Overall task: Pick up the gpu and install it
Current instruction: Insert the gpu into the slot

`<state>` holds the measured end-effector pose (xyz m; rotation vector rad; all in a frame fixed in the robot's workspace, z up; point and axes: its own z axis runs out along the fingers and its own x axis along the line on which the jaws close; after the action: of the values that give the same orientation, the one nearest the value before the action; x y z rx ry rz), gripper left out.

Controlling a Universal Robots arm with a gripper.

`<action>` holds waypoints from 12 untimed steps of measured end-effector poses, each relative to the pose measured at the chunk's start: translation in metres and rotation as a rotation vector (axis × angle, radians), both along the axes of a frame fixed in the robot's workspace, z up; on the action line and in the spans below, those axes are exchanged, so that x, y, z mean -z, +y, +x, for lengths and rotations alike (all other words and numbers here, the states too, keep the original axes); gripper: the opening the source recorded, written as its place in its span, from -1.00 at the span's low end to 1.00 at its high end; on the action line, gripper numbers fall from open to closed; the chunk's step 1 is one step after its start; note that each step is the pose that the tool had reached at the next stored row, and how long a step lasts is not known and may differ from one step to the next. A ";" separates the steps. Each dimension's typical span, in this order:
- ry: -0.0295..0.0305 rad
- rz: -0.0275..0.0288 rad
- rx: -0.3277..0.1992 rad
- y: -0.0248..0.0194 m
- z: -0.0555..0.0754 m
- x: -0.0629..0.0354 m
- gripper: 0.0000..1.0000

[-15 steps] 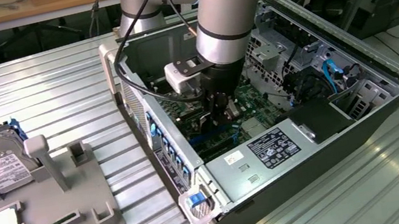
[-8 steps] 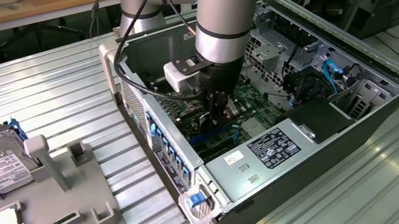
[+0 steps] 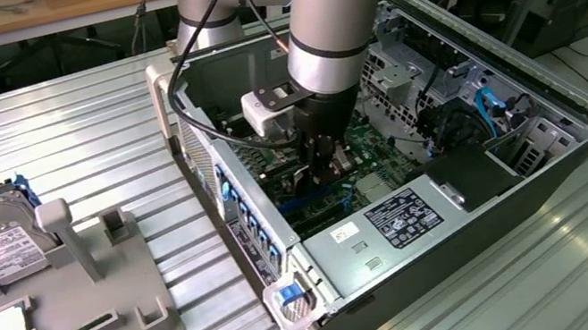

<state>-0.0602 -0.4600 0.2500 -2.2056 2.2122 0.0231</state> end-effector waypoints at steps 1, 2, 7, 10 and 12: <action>-0.0002 0.0003 0.000 0.0000 0.000 0.0008 -0.46; 0.0000 -0.0001 0.000 0.0000 0.000 0.0012 -0.46; 0.0002 -0.0004 0.000 0.0000 0.000 0.0040 -0.46; 0.0002 -0.0004 -0.001 -0.0001 0.000 0.0055 -0.46; -0.0003 0.0009 -0.001 0.0001 0.000 0.0073 -0.46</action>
<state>-0.0601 -0.4599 0.2427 -2.2061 2.2105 0.0238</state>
